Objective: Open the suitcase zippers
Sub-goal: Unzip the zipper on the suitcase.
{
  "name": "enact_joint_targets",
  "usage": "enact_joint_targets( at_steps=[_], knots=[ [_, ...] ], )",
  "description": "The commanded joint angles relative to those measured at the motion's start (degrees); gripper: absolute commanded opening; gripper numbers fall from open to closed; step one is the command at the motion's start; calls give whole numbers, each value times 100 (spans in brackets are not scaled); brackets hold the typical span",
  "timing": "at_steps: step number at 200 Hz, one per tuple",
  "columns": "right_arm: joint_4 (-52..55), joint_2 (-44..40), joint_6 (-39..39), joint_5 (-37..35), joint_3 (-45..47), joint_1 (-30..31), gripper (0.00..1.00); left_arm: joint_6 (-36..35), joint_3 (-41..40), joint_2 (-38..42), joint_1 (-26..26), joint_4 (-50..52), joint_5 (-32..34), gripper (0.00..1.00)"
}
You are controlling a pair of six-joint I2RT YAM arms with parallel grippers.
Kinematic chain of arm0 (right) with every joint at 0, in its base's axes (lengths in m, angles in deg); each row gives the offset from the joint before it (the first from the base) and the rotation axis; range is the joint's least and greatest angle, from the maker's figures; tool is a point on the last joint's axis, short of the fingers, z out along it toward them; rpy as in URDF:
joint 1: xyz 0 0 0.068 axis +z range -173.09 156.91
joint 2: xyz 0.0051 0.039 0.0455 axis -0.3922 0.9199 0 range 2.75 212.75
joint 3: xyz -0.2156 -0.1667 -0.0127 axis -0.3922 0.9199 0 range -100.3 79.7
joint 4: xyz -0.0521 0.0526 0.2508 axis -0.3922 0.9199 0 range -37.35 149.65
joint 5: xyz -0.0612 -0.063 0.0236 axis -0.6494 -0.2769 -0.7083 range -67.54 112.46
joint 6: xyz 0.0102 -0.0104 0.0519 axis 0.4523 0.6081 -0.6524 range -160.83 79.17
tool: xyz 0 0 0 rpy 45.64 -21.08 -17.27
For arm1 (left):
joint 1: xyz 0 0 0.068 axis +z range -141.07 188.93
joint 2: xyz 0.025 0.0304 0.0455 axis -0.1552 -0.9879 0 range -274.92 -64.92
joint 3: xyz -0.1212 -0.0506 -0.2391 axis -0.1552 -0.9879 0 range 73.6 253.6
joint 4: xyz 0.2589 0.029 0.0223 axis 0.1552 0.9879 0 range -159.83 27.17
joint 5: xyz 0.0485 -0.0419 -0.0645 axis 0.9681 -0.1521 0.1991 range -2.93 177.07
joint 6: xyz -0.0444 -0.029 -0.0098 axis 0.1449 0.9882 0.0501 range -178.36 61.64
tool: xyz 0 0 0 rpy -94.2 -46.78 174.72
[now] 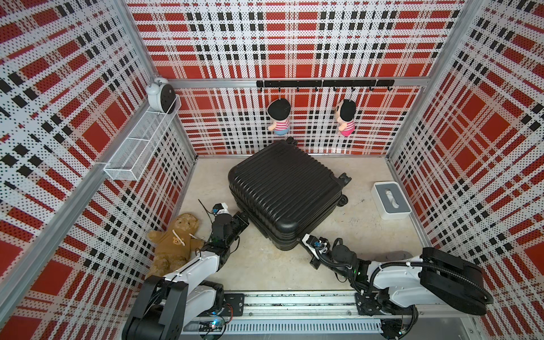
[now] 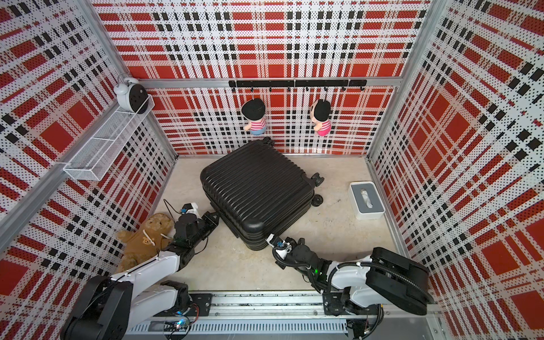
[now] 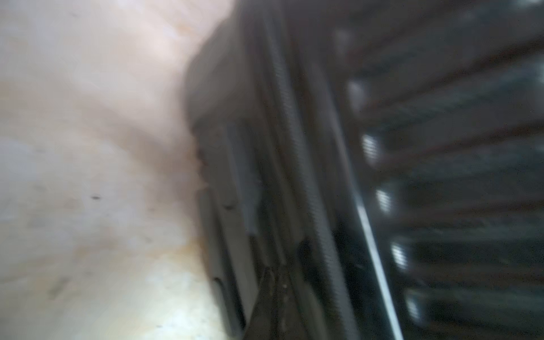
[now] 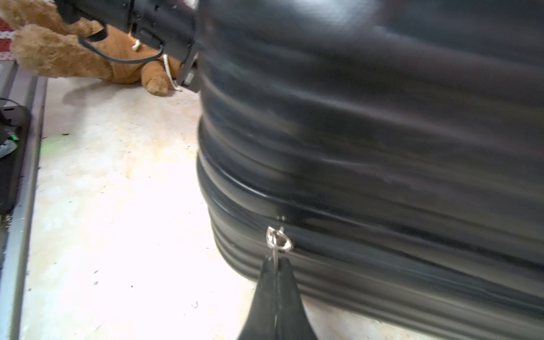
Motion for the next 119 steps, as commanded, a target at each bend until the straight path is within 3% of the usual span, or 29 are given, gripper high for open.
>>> enact_joint_targets(
  at_steps=[1,86,103,119],
  knots=[
    [-10,272,205,315,-274,242,0,-49,-61,95,-83,-331,-280,0],
    [-201,1144,-40,333,-807,492,0,-95,-27,-51,-76,-327,-285,0],
    [-291,1102,-95,273,-732,492,0,-174,-26,65,207,-148,-334,0],
    [-173,991,-86,236,-695,492,0,-353,123,182,711,226,-438,23]
  ],
)
